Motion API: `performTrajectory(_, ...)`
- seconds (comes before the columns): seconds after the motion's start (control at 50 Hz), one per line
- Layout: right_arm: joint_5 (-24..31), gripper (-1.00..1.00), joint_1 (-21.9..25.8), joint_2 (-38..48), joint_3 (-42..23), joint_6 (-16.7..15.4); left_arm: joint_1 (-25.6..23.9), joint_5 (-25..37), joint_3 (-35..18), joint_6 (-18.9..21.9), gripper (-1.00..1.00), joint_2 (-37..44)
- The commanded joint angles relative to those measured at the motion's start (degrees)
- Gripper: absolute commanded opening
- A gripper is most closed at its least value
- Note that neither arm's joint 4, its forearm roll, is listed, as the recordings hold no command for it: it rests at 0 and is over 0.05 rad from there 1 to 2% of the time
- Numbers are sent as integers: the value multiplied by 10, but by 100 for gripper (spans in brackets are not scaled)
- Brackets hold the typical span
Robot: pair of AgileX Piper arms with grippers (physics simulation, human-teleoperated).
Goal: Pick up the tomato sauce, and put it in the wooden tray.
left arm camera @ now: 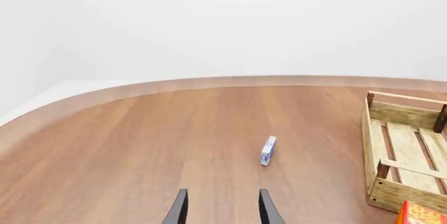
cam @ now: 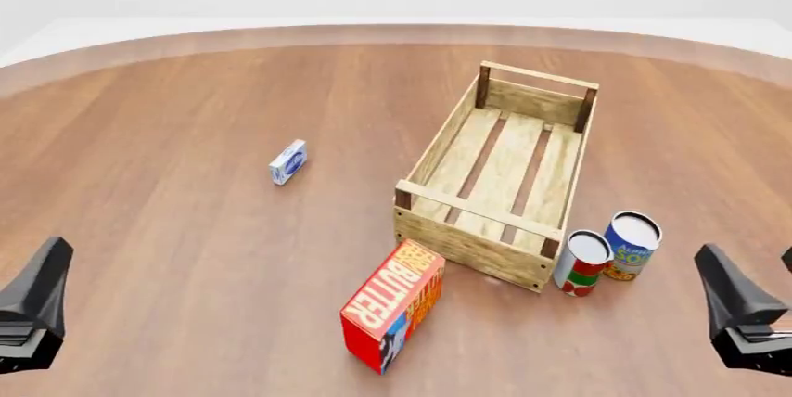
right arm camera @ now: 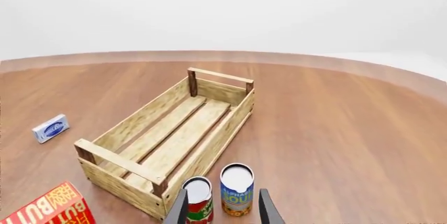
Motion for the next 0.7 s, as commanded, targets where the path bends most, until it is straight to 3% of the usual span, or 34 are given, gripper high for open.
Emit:
performTrajectory(0.02,-4,100,11,45,-8,-4,0,0,0,0,100,0)
performTrajectory(0.26,28,100,16,67,-28,-23,0,0,0,0,100,0)
performTrajectory(0.7,-27,100,36,204,-54,-52,0,0,0,0,100,0)
